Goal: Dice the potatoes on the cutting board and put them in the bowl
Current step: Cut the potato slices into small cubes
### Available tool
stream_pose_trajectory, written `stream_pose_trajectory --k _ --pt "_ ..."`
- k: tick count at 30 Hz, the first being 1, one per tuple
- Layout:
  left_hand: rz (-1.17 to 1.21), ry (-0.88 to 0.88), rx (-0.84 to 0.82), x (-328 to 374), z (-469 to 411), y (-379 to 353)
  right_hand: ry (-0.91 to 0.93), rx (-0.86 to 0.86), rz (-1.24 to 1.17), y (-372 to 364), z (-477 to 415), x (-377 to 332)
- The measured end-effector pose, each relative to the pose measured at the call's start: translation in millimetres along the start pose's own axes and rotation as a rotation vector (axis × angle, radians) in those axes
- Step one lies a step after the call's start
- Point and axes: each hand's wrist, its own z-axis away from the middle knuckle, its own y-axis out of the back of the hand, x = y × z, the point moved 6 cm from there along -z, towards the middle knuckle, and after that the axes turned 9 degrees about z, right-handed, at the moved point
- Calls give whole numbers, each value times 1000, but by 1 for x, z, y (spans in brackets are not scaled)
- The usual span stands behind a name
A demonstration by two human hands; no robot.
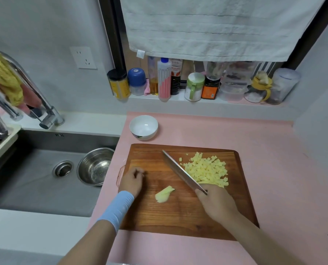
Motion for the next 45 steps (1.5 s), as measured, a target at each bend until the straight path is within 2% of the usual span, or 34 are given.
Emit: stream_pose_trajectory --k 2,4,7,13,16,23,28,31,35,45 --pt "-177 -124 -241 -2 16 -28 -54 -33 -74 -5 2 1" --pt "-374 -284 -337 0 30 -48 -74 -51 -92 -12 5 -1" --pt "-452 -395 -260 2 36 -60 -67 -60 -56 -23 9 -3" --pt "-380 -352 -79 1 29 -52 -80 -59 -79 -31 13 -6" --pt "-422 -358 -21 -6 23 -40 -84 -53 -97 -28 13 -7" --pt "-382 -529 -236 -5 33 -52 -58 -72 -48 -30 14 -14" --pt "-352 -593 -259 -14 40 -59 -14 -111 -21 -32 15 -26" --pt "-309 -687 -231 -14 47 -62 10 -77 32 -29 17 -31" --pt "-301 -716 -198 -13 47 -63 39 -24 51 -30 24 -40" --pt "-324 -778 -254 -10 40 -68 -23 -70 80 -43 32 -44"
